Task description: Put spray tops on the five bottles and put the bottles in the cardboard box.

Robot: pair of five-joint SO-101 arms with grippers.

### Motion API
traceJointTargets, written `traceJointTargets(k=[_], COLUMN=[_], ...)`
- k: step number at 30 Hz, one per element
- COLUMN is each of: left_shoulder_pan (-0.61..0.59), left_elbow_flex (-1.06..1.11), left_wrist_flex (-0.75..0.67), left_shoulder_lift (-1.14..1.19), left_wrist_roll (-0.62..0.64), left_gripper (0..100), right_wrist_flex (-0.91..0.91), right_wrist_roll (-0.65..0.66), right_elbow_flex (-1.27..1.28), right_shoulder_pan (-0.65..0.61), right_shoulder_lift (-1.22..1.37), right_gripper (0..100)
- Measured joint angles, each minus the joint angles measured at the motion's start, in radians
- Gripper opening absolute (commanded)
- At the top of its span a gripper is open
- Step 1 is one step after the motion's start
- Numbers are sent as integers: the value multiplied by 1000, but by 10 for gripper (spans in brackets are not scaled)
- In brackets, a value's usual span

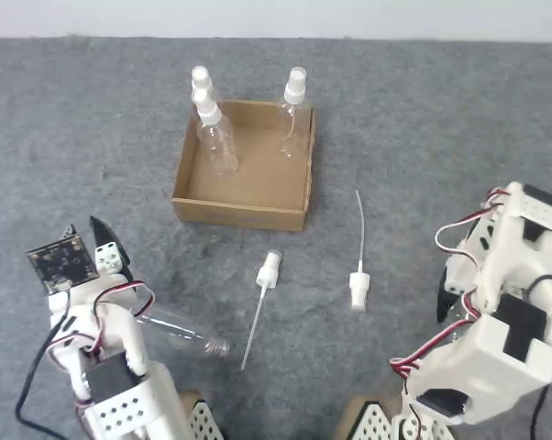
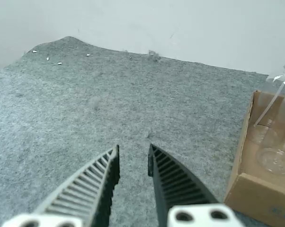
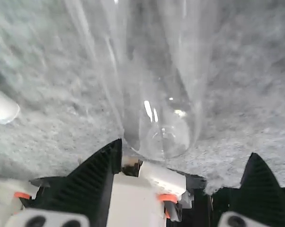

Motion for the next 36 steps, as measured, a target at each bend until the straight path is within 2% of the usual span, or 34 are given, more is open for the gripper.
traceJointTargets(k=[3, 10, 13, 23, 36], left_shoulder_pan=[0, 0, 0, 0, 0], left_elbow_flex=[0, 0, 0, 0, 0], left_wrist_flex=[0, 0, 0, 0, 0], left_shoulder_lift=[0, 0, 0, 0, 0], left_wrist_roll=[0, 0, 0, 0, 0], left_gripper=[95, 95, 95, 95, 95], right_wrist_flex=[0, 0, 3, 3, 3], right_wrist_roll=[0, 0, 0, -2, -3], right_elbow_flex=[37, 77, 77, 21, -196], right_shoulder_pan=[-32, -161, -232, -489, -506], right_shoulder_lift=[0, 0, 0, 0, 0], right_gripper=[303, 6, 31, 7, 7])
